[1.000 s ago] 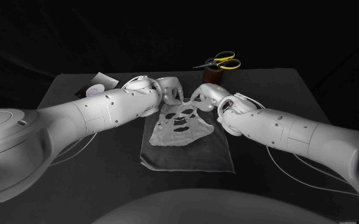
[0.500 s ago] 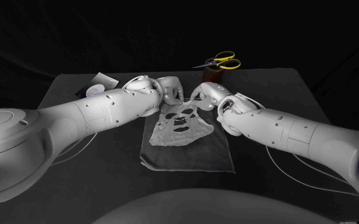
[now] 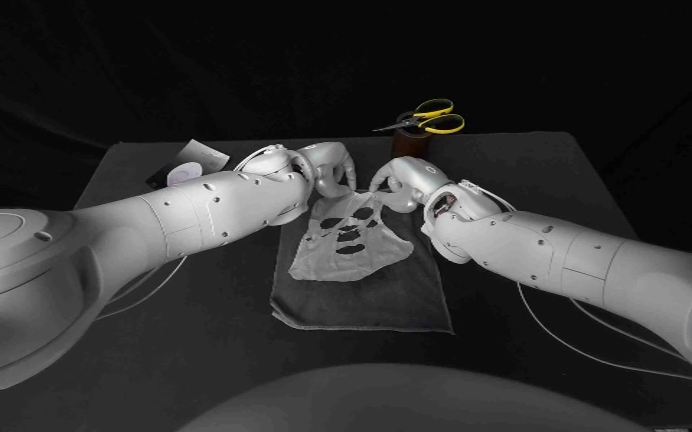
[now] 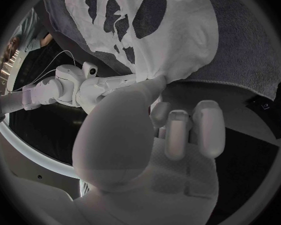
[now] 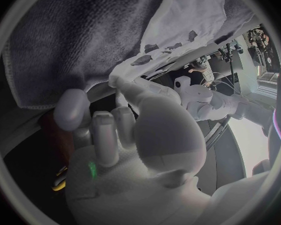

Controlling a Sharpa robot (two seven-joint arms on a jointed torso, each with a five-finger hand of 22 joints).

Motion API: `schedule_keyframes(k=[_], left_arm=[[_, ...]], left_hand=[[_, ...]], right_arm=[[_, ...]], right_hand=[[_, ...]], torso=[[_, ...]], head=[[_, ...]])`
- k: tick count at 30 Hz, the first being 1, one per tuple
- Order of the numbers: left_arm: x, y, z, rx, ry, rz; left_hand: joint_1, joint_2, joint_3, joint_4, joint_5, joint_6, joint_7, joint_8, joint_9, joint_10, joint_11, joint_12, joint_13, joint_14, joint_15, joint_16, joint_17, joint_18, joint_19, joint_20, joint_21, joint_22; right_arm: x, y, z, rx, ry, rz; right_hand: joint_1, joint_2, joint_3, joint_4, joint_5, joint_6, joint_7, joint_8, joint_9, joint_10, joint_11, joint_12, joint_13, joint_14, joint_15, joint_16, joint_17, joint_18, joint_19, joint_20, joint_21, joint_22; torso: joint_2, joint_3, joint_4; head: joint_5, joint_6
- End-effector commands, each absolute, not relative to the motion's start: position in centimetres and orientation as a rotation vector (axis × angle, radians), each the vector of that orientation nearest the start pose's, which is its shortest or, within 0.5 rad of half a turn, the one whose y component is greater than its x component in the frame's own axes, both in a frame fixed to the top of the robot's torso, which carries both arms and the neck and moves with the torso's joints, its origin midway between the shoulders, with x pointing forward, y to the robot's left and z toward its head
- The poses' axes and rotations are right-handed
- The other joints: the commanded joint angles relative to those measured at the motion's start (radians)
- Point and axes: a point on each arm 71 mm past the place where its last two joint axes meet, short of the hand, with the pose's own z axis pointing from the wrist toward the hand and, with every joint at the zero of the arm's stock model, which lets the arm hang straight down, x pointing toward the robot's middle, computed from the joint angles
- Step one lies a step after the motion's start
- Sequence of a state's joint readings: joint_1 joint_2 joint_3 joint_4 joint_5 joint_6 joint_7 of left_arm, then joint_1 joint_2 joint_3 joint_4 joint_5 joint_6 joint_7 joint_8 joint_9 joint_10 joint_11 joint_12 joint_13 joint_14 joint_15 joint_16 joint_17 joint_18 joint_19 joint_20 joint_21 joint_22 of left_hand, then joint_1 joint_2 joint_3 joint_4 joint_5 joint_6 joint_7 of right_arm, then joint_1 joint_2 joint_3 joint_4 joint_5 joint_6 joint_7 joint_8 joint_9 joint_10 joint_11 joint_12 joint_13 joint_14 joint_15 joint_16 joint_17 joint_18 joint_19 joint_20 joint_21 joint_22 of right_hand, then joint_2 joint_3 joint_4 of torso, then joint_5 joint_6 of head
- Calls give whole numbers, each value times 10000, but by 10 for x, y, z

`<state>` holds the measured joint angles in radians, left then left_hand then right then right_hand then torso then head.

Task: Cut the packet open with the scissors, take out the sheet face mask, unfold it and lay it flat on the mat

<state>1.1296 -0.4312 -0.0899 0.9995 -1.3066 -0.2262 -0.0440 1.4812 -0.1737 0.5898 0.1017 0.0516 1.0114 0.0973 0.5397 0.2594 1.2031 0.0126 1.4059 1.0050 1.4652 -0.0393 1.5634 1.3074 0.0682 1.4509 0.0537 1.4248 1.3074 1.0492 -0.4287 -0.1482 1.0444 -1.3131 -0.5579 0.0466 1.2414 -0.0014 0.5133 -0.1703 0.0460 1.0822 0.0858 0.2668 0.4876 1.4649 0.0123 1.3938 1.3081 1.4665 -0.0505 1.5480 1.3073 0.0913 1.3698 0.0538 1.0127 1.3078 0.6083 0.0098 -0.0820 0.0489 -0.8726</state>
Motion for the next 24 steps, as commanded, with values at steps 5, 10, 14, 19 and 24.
schedule_keyframes(k=[5, 10, 14, 19, 24], left_arm=[[539, 140, -268, 501, 18291, -6561], [538, 146, -269, 433, 18516, -6414], [538, 151, -270, 359, 18667, -6247], [539, 156, -271, 220, 18703, -6119], [539, 154, -271, 104, 18653, -6205]], left_hand=[[-248, -41, 358, -116, -19, -104, -33, 182, 249, 167, 15, 80, 190, 1043, -49, 66, 2605, -190, 95, -7, 81, 1097], [-383, -99, 591, -208, -18, -161, -43, 300, 418, 261, 18, 117, 352, 1047, -47, 68, 2613, -196, 107, -7, 99, 1116], [-441, -122, 699, -256, -18, -186, -47, 348, 494, 298, 22, 133, 420, 1048, -46, 69, 2616, -196, 108, -6, 102, 1118], [-485, -137, 773, -286, -18, -204, -47, 380, 547, 320, 25, 142, 462, 1045, -43, 67, 2609, -194, 104, -5, 97, 1113], [-519, -147, 809, -297, -19, -219, -45, 397, 578, 312, 28, 137, 454, 1044, -42, 66, 2606, -194, 104, -4, 98, 1114]], right_arm=[[502, -124, -302, -502, 16286, 7360], [500, -128, -302, -449, 16230, 7356], [499, -130, -301, -405, 16187, 7339], [498, -131, -301, -372, 16156, 7348], [499, -129, -301, -343, 16113, 7355]], right_hand=[[16, 2, 33, -33, 25, 23, -42, 62, 248, 321, -90, 84, 1187, 948, -56, 56, 2229, 117, 34, -46, 55, 1257], [3, -3, 52, -43, 25, 21, -46, 92, 268, 332, -94, 104, 1205, 949, -59, 57, 2230, 114, 41, -49, 72, 1261], [-5, -6, 64, -49, 25, 19, -49, 108, 280, 335, -96, 109, 1210, 949, -61, 58, 2233, 115, 40, -51, 68, 1260], [-23, -24, 79, -62, 25, 8, -52, 137, 300, 323, -100, 77, 1185, 942, -66, 43, 2198, 119, 33, -53, 45, 1254], [-53, -46, 97, -72, 24, -28, -52, 165, 323, 278, -101, -26, 1100, 931, -71, 24, 2155, 129, 11, -55, -17, 1238]], torso=[[1, -3, 6], [3, -6, 1], [0, -6, 4], [2, -3, 5], [3, -5, 8]], head=[[-19, 0], [2, 0], [-13, 0], [-12, 0], [5, 0]])
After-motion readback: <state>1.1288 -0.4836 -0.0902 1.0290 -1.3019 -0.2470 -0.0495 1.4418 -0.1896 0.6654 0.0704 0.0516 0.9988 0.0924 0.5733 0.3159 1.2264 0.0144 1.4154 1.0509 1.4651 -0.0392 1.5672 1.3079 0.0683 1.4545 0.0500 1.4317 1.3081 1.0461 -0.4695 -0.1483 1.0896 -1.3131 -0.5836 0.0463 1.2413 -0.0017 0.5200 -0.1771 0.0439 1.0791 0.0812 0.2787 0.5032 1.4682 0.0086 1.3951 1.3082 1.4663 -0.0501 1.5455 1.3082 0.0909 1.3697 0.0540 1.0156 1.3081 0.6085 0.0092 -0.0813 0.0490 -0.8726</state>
